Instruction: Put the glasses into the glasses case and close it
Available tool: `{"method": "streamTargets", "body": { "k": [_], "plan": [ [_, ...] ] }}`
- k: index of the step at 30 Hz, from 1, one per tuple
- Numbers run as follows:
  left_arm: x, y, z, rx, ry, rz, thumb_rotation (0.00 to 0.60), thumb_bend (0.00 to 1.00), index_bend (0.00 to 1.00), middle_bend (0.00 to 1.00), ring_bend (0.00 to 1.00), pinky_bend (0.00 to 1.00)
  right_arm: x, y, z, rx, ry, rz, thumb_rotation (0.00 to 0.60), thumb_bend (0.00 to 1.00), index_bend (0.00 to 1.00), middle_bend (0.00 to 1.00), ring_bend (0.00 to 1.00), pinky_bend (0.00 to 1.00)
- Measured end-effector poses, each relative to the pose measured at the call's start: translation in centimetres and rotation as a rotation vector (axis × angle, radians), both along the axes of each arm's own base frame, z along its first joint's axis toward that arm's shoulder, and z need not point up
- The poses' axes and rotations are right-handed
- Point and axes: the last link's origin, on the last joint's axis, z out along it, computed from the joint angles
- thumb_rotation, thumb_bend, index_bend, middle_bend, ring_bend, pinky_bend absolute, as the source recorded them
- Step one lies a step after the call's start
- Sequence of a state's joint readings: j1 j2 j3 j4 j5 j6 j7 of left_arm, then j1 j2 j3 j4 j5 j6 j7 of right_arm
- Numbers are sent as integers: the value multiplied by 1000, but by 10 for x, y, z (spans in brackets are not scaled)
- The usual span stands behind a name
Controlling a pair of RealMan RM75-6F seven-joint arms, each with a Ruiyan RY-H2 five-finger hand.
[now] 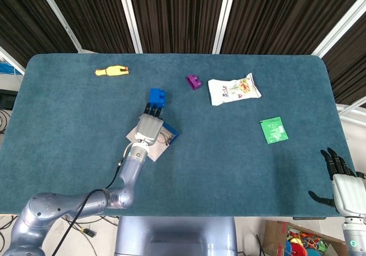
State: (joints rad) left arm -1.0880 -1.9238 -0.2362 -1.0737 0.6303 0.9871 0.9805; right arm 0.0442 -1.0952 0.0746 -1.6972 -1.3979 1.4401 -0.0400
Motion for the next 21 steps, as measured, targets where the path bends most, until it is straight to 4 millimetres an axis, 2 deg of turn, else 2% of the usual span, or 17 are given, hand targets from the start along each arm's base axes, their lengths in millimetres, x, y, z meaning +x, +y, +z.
{"method": "streamTargets", "body": {
  "k": [2,4,11,15,18,21],
  "plan": [
    [-1,0,-1,-4,4,3,600,428,264,64,0,0,0,0,0,-1,0,0,600,181,19,0,110,282],
    [-1,-1,-1,-8,5,5,600,427,231,63,0,0,0,0,0,-1,-1,-1,600,181,19,0,110,282],
    [5,-6,2,-9,-7,-21,600,427,209,58,0,0,0,0,1,-1,-8,-3,600,180,19,0,110,282],
    [6,-15,17,31,-14,-79,600,427,175,44,0,0,0,0,0,2,-11,-2,600,183,19,0,110,282],
    [-2,-19,33,76,5,-114,600,427,140,40,0,0,1,0,0,1,-11,-2,600,183,19,0,110,281],
    [-10,-27,40,80,-2,-130,600,427,106,50,0,3,1,0,0,-5,-14,-3,600,185,18,0,110,281]
  ]
}}
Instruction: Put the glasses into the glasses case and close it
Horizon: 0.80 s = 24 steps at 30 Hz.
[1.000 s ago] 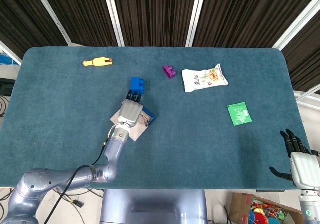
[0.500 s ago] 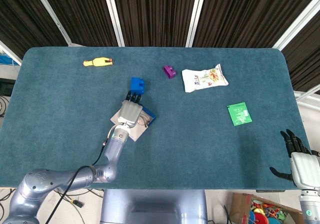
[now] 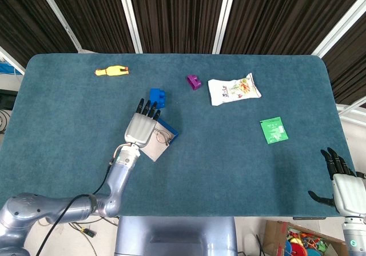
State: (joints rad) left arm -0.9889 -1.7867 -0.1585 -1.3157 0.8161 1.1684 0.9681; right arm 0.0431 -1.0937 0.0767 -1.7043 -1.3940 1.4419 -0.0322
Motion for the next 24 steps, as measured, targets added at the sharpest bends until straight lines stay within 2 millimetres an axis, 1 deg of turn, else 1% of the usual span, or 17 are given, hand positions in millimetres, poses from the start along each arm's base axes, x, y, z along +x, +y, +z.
{"method": "streamTargets", "body": {
  "k": [1,3,5,7,8,9,11,14,17,24],
  "plan": [
    [-3,-3,2,-7,-11,2,600,427,91,66,13,36,0,0,0,0,1,-1,600,185,18,0,110,281],
    [-10,-9,7,-33,-56,14,600,427,65,120,91,191,0,0,-1,2,2,-4,600,186,17,0,110,282],
    [-16,-15,11,-63,-111,34,600,427,36,234,276,453,0,0,-1,1,2,-4,600,186,17,0,110,282],
    [-22,-22,15,-109,-193,72,600,427,11,332,420,600,0,0,-1,1,4,-4,600,186,17,0,110,281],
    [-27,-26,17,-144,-243,101,600,428,2,388,485,651,0,0,-1,1,4,-6,600,187,17,0,111,281],
    [-30,-29,18,-173,-278,124,600,429,0,425,520,672,0,0,-1,2,3,-6,600,189,15,0,111,281],
    [-36,-34,19,-233,-330,168,600,436,0,534,599,694,0,0,-1,0,3,-6,600,193,13,0,111,282],
    [-45,-40,18,-303,-339,209,600,443,0,636,644,702,0,0,-1,-3,2,-7,600,197,12,0,110,281],
    [-52,-41,13,-304,-316,217,600,444,0,695,694,728,0,0,-1,-2,2,-8,600,197,12,0,110,282],
    [-53,-42,0,-269,-302,231,600,443,0,723,718,748,-1,-1,-1,2,-1,-10,600,196,12,0,110,282]
  ]
}}
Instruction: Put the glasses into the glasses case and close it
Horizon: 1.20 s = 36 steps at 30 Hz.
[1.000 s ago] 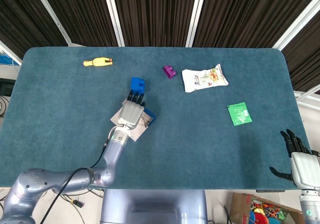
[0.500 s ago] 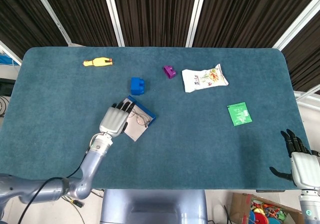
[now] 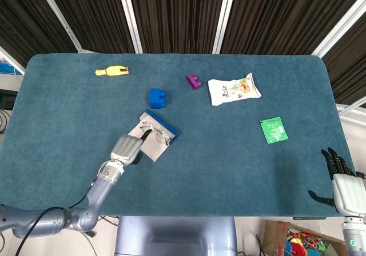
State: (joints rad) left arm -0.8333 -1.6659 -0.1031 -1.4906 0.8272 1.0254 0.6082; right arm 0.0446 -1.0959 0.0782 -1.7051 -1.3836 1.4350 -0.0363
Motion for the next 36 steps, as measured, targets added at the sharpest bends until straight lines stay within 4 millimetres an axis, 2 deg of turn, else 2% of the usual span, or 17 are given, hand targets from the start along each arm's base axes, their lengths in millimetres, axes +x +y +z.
{"method": "streamTargets", "body": {
  "k": [12,36],
  "plan": [
    [0,6,-21,-31,33,45,600,443,0,722,718,748,0,0,1,-1,1,0,600,195,12,0,110,281],
    [10,9,-32,-17,71,8,600,444,0,714,716,748,-1,0,1,0,1,-3,600,195,12,0,110,281]
  ]
}}
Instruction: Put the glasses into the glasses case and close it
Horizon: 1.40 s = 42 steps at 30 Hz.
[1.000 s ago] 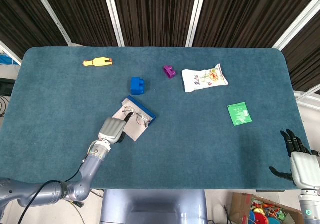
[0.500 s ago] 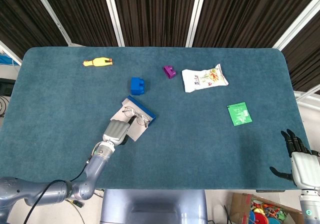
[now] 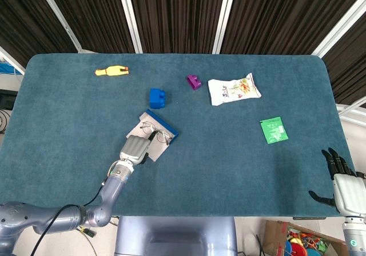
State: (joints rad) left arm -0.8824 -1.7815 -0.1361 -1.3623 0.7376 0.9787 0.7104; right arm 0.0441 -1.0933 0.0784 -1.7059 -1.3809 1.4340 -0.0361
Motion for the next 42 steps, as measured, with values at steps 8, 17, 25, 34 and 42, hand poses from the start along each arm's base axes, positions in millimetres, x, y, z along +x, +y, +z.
{"method": "streamTargets", "body": {
  "k": [8,17,25,34,42],
  "plan": [
    [4,4,-4,7,20,12,600,443,0,713,717,748,0,0,0,1,0,-3,600,196,12,0,110,282],
    [9,11,-9,21,38,18,600,443,0,713,717,748,0,0,1,2,-1,-6,600,196,12,0,110,282],
    [12,13,-12,26,46,13,600,444,0,713,717,748,-1,0,1,3,3,-11,600,196,12,0,110,282],
    [17,21,-13,48,95,-9,600,444,0,713,717,748,-2,0,0,5,4,-16,600,196,12,0,110,281],
    [23,28,-19,56,131,-11,600,443,0,714,717,748,-2,0,0,4,4,-23,600,197,12,0,110,282]
  ]
}}
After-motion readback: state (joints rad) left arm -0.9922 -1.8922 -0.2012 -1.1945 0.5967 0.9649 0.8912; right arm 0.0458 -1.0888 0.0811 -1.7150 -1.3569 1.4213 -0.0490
